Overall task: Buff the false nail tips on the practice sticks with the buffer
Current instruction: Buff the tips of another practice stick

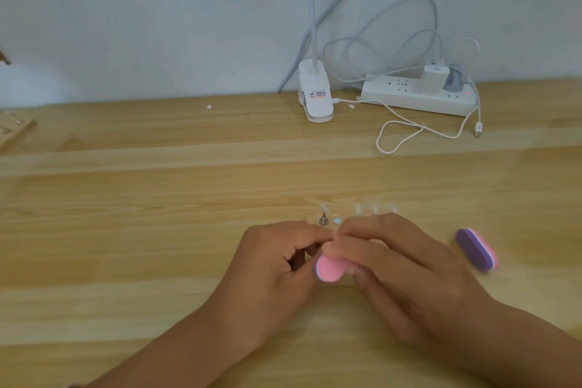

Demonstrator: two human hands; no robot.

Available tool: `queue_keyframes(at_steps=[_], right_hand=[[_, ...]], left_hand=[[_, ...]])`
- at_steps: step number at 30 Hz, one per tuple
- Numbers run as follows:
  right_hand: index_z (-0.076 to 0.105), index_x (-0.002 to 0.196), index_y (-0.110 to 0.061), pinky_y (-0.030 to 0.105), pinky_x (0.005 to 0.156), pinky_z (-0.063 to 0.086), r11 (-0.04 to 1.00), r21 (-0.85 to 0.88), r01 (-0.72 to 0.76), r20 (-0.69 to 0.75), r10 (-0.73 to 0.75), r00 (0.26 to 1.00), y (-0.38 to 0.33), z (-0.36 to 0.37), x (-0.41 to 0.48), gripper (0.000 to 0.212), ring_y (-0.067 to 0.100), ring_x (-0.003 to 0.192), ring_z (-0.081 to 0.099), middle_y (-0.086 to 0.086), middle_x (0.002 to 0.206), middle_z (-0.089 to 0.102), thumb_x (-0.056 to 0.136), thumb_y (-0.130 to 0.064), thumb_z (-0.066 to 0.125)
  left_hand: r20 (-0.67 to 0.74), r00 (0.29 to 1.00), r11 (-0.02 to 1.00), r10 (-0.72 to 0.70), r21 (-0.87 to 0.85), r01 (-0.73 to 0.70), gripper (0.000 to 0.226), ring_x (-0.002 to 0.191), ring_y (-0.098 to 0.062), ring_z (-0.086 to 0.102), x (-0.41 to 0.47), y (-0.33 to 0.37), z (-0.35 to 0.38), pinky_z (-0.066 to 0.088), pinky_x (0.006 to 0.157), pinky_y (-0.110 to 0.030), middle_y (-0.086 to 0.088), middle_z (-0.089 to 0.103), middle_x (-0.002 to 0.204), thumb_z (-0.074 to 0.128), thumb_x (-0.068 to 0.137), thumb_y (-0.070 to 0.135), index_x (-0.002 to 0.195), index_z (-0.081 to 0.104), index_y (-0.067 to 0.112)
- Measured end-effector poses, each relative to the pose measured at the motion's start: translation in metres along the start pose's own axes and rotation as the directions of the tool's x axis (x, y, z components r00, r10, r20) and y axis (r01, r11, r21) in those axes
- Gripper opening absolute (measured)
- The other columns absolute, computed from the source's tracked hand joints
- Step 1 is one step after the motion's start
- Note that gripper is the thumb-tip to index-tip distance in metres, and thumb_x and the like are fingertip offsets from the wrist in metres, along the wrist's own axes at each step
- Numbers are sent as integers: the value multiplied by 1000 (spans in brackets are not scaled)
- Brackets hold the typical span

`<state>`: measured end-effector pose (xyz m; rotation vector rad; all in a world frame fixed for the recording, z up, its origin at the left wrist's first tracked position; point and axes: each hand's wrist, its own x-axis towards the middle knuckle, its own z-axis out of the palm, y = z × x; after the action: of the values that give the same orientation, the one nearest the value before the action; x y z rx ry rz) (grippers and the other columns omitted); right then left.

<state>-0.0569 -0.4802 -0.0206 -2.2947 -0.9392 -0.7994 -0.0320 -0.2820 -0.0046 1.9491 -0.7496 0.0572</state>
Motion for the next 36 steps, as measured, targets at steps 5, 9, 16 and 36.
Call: queue_keyframes(at_steps=[5, 9, 16, 36], right_hand=[[69, 118, -4, 22, 96, 47, 996, 16, -85, -28, 85, 996, 1, -5, 2, 28, 18, 106, 62, 9, 117, 63, 93, -5, 54], [70, 116, -2, 22, 94, 48, 1000, 5, -26, -10, 26, 1000, -2, -3, 1, 28, 18, 103, 61, 10, 116, 63, 92, -3, 56], [72, 112, 0, 22, 92, 48, 998, -52, -20, -78, 16, 997, -3, 4, 1, 27, 19, 102, 60, 11, 113, 64, 89, 0, 57], [72, 113, -2, 24, 88, 50, 991, -76, -109, -183, 93, 979, 2, 4, 5, 27, 19, 97, 63, 10, 109, 66, 92, -9, 58]], left_hand=[[4, 1000, 1000, 13, 24, -14, 8, 53, 0, 43, 0, 0, 0, 32, 52, -12, 7, 57, 61, 66, 91, 29, 84, 70, 31], [8, 1000, 1000, 24, 14, -24, 13, 54, 0, 43, 0, 0, 0, 31, 52, -12, 9, 54, 59, 67, 89, 29, 76, 70, 26], [-14, 1000, 1000, 17, -16, -18, 9, 56, -4, 49, 2, 0, 1, 35, 54, -14, 14, 57, 62, 66, 87, 30, 80, 71, 30], [1, 996, 983, -85, -166, 84, 21, 45, -1, 45, 7, 0, -1, 35, 47, -17, 8, 51, 58, 59, 93, 41, 85, 71, 25]])
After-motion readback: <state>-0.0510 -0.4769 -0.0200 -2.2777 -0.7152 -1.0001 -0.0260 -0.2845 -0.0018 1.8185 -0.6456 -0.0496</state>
